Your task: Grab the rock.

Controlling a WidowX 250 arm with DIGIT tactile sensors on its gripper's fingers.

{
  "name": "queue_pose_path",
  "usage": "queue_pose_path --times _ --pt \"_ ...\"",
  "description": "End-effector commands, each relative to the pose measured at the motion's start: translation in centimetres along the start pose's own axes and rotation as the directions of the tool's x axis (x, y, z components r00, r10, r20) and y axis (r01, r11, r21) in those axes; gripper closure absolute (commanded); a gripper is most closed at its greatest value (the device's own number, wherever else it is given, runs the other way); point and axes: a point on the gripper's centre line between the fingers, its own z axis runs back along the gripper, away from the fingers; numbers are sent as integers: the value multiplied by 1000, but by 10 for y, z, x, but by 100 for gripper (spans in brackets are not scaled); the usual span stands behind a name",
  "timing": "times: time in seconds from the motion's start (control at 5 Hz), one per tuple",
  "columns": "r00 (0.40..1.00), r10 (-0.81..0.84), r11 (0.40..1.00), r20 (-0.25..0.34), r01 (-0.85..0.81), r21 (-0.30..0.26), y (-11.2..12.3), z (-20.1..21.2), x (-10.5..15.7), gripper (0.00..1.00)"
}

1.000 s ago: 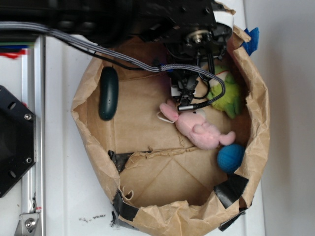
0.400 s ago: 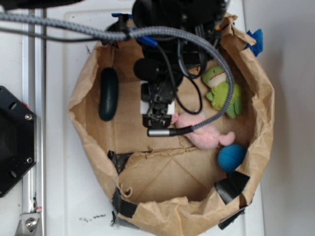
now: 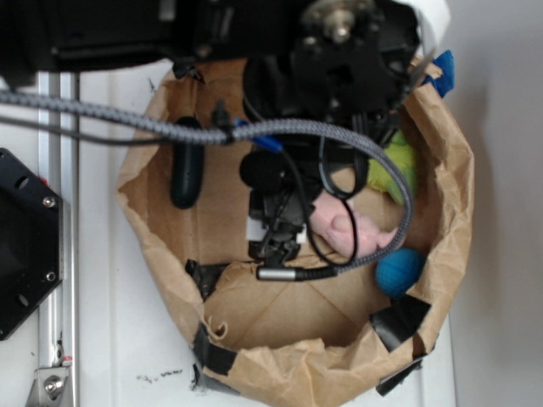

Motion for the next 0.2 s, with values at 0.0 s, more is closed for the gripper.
queue_pose_path --times 0.0 --pt "997 -18 999 75 14 43 -1 18 3 100"
